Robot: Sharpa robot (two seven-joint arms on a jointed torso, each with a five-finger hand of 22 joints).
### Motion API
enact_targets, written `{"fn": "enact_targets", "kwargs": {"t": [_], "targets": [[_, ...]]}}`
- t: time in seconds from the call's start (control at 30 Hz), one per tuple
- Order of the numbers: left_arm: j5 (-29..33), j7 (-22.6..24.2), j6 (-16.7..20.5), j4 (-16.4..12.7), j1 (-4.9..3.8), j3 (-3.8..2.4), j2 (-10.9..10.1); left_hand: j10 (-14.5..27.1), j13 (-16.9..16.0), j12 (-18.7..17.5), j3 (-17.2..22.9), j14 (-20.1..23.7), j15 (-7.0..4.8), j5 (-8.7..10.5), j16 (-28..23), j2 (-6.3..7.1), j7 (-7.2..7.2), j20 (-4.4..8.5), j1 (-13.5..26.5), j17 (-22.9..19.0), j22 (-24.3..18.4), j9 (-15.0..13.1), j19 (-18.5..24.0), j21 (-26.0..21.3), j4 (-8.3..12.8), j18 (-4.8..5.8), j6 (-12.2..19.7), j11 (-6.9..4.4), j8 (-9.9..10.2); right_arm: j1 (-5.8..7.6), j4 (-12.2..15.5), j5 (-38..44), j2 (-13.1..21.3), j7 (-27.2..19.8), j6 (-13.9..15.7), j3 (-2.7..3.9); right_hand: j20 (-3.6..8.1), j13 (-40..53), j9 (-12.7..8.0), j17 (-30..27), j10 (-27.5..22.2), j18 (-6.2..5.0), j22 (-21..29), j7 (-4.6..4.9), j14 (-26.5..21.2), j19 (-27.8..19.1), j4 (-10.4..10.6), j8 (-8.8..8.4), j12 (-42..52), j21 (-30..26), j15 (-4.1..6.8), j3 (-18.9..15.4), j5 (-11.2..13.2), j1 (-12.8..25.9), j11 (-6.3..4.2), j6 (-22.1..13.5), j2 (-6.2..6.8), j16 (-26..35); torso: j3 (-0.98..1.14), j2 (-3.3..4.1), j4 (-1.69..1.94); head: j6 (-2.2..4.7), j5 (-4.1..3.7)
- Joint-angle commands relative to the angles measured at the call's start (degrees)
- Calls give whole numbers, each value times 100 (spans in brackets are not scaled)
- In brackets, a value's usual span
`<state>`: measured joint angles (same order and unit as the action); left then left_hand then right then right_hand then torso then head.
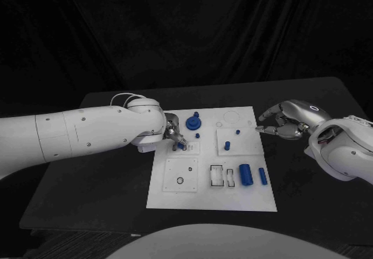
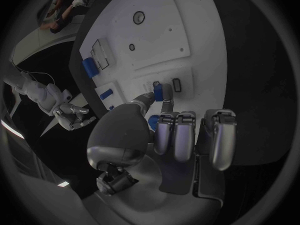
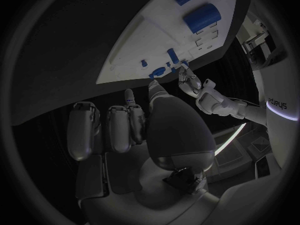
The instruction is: Assemble the parts on the task board
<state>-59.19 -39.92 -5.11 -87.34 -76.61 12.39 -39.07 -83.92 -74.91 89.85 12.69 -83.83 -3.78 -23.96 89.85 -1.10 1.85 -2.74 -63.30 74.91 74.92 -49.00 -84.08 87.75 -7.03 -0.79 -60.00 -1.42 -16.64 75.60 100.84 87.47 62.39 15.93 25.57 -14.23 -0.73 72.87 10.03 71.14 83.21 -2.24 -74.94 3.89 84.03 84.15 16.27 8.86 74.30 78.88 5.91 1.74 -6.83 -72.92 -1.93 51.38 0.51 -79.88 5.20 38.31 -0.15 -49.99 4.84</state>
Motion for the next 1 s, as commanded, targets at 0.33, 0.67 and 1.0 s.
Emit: {"fn": "enact_targets", "kwargs": {"t": [0.33,0.67,1.0], "targets": [[-2,33,109,-27,43,-3,-9,-608,-1509,15,72,-617,-38,-9,15,-5,-9,34,109,1509,1247,-12,-240,-26,-19,-30,-50,-41,42,-11,-17,14,-3,-2,3,3,-35,-81,9,-10,-40,-33,-1165,2,289,144,-31,-6,-29,-26,-55,-2,-64,-50,9,34,-13,19,-2,1,0,-1,4],[-2,84,159,6,50,-3,27,-608,-1509,15,84,-617,-38,-7,15,-4,-9,34,116,1509,1242,-13,-234,-31,-20,-32,-52,-41,47,-12,-17,14,0,6,-6,3,-37,-97,8,-15,-42,-34,-1164,5,288,144,-31,-14,-41,-28,-57,-6,-144,-78,10,46,-18,19,-5,6,-5,-1,3],[-2,100,155,39,52,-3,67,-608,-1509,15,109,-617,-37,-3,15,-9,-10,34,129,1509,1242,-16,-234,-32,-24,-32,-60,-41,54,-13,-21,14,-4,12,-22,3,-38,-152,7,-17,-62,-34,-1164,6,288,144,-30,-20,-90,-30,-58,-9,-180,-88,11,49,-17,20,-4,5,-2,-1,-7]]}}
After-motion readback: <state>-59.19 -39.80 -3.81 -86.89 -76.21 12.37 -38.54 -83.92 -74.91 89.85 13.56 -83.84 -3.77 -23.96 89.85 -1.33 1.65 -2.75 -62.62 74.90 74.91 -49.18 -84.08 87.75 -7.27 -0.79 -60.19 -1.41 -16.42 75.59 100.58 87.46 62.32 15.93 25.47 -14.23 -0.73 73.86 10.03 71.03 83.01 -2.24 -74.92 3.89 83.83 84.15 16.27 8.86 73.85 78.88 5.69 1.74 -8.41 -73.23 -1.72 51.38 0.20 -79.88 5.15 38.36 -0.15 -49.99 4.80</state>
